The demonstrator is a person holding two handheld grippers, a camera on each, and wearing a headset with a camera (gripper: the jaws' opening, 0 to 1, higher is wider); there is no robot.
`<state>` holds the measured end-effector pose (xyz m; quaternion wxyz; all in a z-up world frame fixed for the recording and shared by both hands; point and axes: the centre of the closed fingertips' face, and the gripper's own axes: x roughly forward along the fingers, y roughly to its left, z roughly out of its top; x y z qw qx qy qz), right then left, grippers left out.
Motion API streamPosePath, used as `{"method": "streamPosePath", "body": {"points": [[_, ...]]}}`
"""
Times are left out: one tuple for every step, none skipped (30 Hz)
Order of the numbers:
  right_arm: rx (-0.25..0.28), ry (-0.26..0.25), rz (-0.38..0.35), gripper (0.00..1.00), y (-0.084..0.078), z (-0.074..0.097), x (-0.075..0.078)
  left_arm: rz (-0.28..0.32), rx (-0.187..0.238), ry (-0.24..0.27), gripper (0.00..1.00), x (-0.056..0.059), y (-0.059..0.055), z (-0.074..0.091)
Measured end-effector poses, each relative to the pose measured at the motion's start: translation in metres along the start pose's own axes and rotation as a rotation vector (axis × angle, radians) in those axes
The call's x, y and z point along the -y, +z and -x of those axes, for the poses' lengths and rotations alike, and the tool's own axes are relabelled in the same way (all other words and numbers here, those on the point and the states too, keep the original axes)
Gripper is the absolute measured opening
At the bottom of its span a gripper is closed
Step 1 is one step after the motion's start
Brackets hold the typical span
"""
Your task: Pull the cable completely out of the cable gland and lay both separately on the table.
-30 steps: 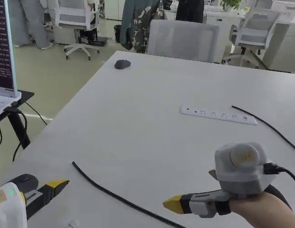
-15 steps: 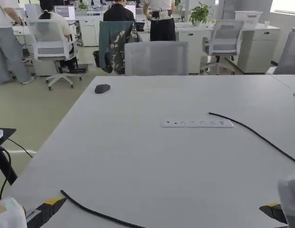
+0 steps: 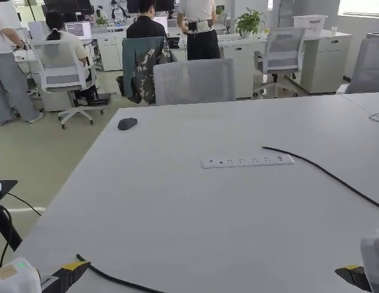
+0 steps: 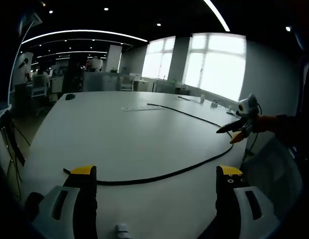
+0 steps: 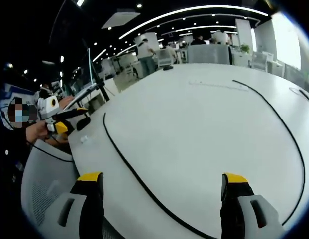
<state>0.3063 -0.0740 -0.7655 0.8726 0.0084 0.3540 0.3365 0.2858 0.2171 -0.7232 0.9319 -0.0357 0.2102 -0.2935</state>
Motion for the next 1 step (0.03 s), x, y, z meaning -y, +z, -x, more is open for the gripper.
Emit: {"method": "streamPosePath", "body": {"points": [[0.004, 0.0, 0.001, 0.99, 0.0005, 0.0005, 0.0009, -0.014, -0.01, -0.002, 1.0, 0.0018, -0.0013, -0.0003]]}}
